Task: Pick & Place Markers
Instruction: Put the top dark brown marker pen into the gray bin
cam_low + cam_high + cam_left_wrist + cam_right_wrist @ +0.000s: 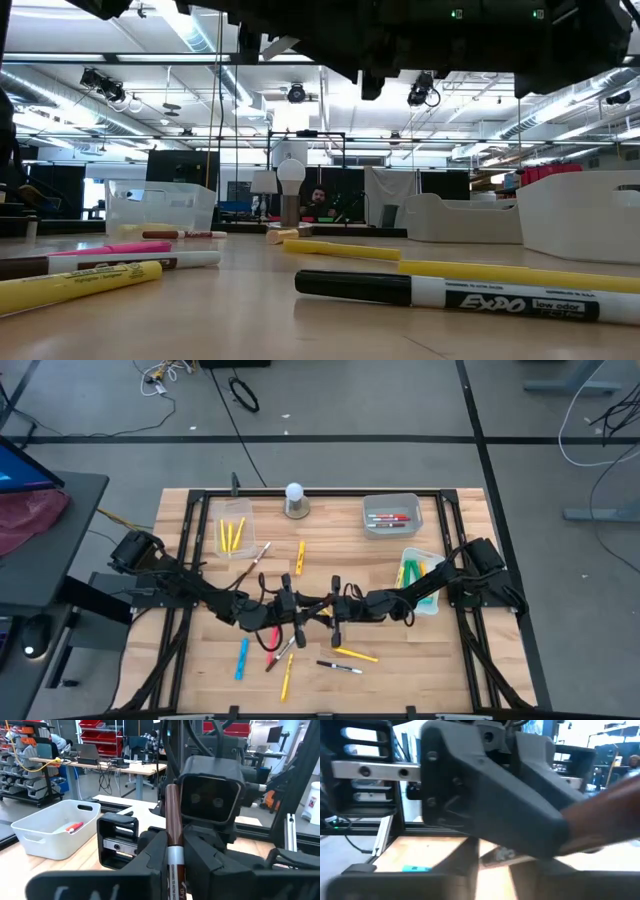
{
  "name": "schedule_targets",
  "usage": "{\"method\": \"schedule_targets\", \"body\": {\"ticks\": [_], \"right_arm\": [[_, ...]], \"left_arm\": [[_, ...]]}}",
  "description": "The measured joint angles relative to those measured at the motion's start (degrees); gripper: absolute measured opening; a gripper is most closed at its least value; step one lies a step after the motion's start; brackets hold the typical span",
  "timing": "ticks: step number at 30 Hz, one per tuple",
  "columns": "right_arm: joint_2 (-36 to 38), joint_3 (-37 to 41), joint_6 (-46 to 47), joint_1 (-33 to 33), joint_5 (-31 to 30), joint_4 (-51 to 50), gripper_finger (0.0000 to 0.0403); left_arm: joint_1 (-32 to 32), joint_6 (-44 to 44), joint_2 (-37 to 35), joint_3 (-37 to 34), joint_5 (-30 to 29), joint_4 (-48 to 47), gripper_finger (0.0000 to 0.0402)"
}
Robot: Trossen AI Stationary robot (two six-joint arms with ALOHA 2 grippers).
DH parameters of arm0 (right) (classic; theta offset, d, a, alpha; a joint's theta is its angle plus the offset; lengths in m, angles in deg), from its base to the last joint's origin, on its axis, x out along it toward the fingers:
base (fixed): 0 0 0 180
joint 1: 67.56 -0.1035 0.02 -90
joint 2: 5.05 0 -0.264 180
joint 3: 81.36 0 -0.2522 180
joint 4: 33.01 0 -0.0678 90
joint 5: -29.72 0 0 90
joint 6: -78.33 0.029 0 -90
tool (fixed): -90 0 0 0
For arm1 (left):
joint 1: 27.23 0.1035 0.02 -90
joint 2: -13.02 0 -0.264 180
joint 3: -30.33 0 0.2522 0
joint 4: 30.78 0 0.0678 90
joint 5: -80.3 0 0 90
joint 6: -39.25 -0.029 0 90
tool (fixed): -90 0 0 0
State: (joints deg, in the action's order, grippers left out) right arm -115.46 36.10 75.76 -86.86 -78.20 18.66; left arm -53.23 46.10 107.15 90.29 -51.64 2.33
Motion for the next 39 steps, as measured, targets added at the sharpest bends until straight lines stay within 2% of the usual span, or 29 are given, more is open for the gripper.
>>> {"method": "schedule_targets", "body": {"ticks": [3,4,7,9,12,15,19,21,25,31,34,39], "right_arm": [[0.04,0.0,0.9,0.08,0.03,-1.37,0.0031],[0.04,0.0,0.84,0.01,-0.08,-2.25,0.0022],[0.5,-0.01,3.37,-0.05,-3.53,-7.38,0.0028],[2.12,0.0,5.99,-0.05,-6.63,-14.26,0.0036],[6.84,0.0,8.74,-0.05,-11.82,-28.37,0.0033],[13.84,0.0,12.62,0.35,-14.43,-45.53,0.0024],[25.08,0.0,18.14,3.87,-14.86,-67.18,0.0024],[30.18,0.0,19.44,7.6,-14.25,-76.55,0.0024],[37.19,0.0,17.14,19.35,-10.13,-90.55,0.0024],[36.71,0.02,4.76,39.66,-0.93,-98.45,0.0025],[33.53,0.02,-1.84,46.75,0.6,-98.94,0.0025],[26.85,0.02,-9.15,53.63,1.05,-98.96,0.0025]], "left_arm": [[-0.26,-1.98,0.0,-0.01,0.55,-0.17,0.0074],[-0.53,-3.11,0.05,-0.03,0.43,-0.27,0.0083],[-1.38,-6.16,0.08,0.0,-0.84,0.43,0.0121],[-2.18,-8.16,-0.04,0.0,-3.5,0.61,0.015],[-4.53,-12.19,-0.98,0.02,-11.05,-0.94,0.0193],[-7.63,-14.68,-2.12,0.04,-21.75,-4.6,0.0224],[-10.59,-14.84,-2.43,0.04,-34.29,-10.8,0.0241],[-11.44,-11.65,-2.4,0.04,-36.77,-14.93,0.024],[-10.86,2.19,-2.29,0.02,-34.25,-25.51,0.023],[-6.22,19.49,-2.29,0.02,-21.66,-37.51,0.0212],[-3.9,22.44,-2.29,0.02,-17.62,-39.03,0.0204],[-1.75,22.6,-2.29,0.02,-13.78,-39.09,0.0196]]}}
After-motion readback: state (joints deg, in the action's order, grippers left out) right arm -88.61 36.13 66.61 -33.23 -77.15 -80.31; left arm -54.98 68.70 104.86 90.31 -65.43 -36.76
